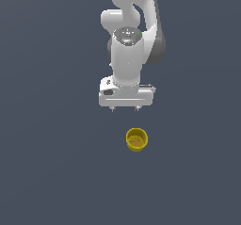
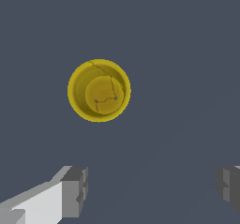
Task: Pick up the object and move it to a goal position.
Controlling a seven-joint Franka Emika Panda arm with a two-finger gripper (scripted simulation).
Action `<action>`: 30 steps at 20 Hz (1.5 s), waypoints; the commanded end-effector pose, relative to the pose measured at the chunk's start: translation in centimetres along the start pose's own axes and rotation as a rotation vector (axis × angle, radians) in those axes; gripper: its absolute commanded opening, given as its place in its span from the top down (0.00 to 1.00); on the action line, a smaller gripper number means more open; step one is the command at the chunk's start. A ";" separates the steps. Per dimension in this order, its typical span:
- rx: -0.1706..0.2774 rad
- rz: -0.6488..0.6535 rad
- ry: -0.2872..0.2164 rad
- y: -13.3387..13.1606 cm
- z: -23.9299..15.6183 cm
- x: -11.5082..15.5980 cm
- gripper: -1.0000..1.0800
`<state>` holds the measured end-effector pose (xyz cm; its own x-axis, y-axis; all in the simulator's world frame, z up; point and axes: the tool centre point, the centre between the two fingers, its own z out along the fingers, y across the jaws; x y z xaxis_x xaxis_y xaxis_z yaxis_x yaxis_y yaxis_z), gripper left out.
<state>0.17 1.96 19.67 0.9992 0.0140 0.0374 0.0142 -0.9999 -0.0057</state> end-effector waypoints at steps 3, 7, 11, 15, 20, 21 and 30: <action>0.001 -0.007 -0.002 -0.2 0.1 0.0 0.38; 0.005 -0.037 -0.015 -1.5 0.4 -0.3 0.38; 0.003 -0.042 -0.015 -1.5 0.4 -0.3 0.38; -0.009 -0.082 -0.019 -1.7 0.8 -0.2 0.38; -0.040 -0.181 -0.030 -2.1 1.6 0.1 0.38; -0.048 -0.208 -0.033 -2.2 1.8 0.1 0.38; -0.149 -0.560 -0.082 -3.7 4.8 0.9 0.38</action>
<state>1.05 5.39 15.53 0.8764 0.4774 -0.0632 0.4815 -0.8682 0.1196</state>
